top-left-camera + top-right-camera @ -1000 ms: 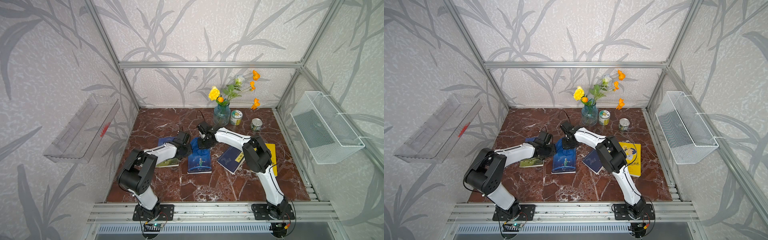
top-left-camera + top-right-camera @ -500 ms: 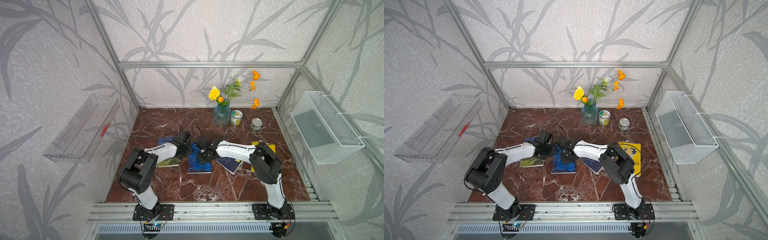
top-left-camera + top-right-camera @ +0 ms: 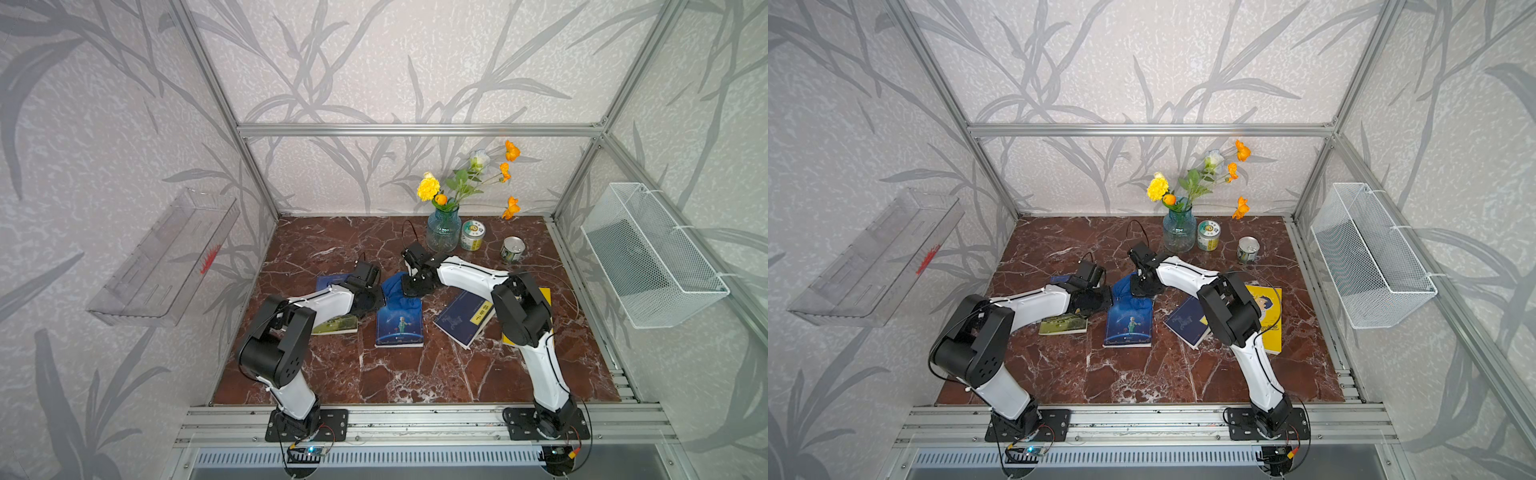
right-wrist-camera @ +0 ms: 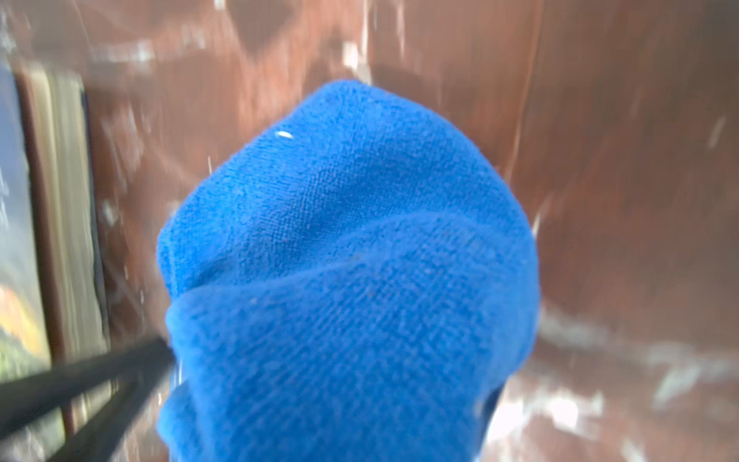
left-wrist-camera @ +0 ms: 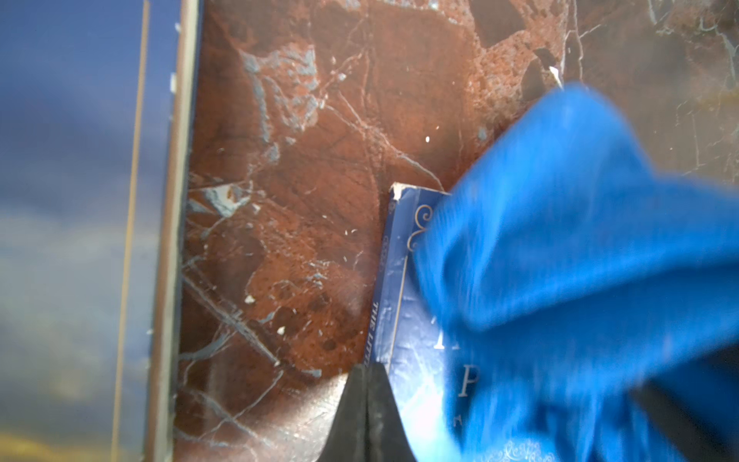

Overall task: Wipe the cover of the book
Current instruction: Wipe the dirt from the cover of the book.

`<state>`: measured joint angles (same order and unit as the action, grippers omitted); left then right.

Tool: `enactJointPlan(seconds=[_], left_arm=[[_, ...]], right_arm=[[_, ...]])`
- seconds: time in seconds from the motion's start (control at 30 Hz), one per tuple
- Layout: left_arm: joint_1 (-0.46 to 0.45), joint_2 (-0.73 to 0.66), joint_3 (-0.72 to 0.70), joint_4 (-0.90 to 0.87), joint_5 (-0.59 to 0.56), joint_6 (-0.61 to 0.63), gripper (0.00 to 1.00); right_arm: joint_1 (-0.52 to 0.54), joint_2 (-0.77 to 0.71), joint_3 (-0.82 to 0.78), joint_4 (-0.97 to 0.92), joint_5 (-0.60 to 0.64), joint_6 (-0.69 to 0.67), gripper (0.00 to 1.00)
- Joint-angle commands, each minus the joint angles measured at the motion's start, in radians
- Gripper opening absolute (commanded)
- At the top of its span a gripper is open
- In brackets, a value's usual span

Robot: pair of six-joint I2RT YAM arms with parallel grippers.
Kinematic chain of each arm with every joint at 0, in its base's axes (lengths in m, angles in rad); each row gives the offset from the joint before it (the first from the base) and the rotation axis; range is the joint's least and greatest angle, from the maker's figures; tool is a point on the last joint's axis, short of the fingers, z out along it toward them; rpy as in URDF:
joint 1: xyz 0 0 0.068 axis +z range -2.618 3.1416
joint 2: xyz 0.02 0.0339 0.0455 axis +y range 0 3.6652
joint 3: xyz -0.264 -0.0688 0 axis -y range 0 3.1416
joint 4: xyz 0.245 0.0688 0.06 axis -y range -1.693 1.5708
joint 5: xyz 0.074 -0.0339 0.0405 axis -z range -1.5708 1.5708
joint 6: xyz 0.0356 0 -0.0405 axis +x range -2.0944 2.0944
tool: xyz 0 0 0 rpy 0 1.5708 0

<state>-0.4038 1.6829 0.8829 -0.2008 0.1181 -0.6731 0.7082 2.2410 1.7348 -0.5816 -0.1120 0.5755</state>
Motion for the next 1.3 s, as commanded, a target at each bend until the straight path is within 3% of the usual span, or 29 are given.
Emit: enactJointPlan(seconds=[0.0, 0.23, 0.47, 0.73, 0.93, 1.1, 1.27], left_arm=[[-0.001, 0.026, -0.004, -0.029, 0.024, -0.002, 0.01], [0.003, 0.027, -0.004, -0.019, 0.051, -0.014, 0.01], [0.009, 0.013, -0.010, -0.019, 0.048, -0.016, 0.01], [0.011, 0.013, -0.015, -0.016, 0.048, -0.016, 0.01], [0.013, 0.003, -0.024, -0.016, 0.032, -0.014, 0.01], [0.013, 0.012, -0.021, -0.008, 0.052, -0.021, 0.00], [0.016, 0.016, -0.016, -0.008, 0.056, -0.025, 0.00]], right_arm=[[0.026, 0.083, -0.002, -0.166, 0.103, -0.045, 0.00], [0.161, -0.055, -0.179, -0.146, 0.181, -0.037, 0.00], [0.194, -0.155, -0.429, 0.066, 0.006, 0.056, 0.00], [0.025, -0.045, -0.307, 0.054, -0.018, 0.072, 0.00], [0.009, 0.058, -0.115, -0.082, 0.055, -0.001, 0.00], [0.078, -0.015, -0.181, -0.105, 0.132, -0.022, 0.00], [0.165, -0.126, -0.358, -0.072, 0.137, 0.026, 0.00]])
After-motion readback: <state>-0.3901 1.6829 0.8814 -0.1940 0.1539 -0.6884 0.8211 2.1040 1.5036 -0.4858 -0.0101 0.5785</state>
